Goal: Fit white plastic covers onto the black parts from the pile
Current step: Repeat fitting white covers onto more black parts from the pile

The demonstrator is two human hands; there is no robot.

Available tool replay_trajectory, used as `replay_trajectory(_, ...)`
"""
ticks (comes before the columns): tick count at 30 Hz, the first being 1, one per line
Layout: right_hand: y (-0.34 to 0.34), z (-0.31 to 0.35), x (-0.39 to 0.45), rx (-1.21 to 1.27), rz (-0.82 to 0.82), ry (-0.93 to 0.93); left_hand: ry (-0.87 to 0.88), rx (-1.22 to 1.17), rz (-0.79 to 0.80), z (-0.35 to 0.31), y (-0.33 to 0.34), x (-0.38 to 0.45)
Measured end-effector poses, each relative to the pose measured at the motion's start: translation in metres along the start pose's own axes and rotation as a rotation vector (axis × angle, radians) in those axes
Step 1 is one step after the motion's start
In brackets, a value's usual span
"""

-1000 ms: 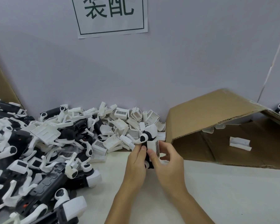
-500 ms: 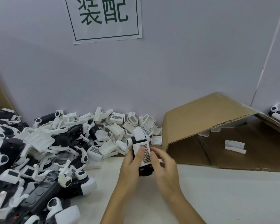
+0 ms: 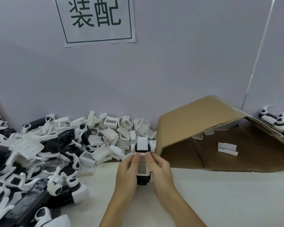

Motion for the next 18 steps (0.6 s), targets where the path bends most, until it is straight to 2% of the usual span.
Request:
replay_trajectory(10,-0.004,-0.001,0.003,-0.283,-0.14,-0.041,0.024,0.185,-0.112,0.002,0.013,-0.002)
replay_trajectory(12,-0.004,-0.002,0.003,-0.271,-0.145,-0.054,0.023,0.141,-0.103,0.001,0.014,-0.003)
replay_trajectory(16,-0.005,0.0,0.003,-0.171,-0.108,-0.023,-0.002,0.019,0.022,0.001,0.012,-0.003)
replay_trajectory(18,-0.006,0.0,0.002,-0.118,-0.046,-0.008,-0.002,0.056,-0.006,0.001,0.011,-0.003)
Point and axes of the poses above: each hand's wrist, its own x-axis towards the middle knuckle, its own y-axis out of the palm, z = x × y, the point moved 1 cm from there along x, towards the middle knuckle, and after that the axes turned 9 degrees about z, right-handed, at the moved point
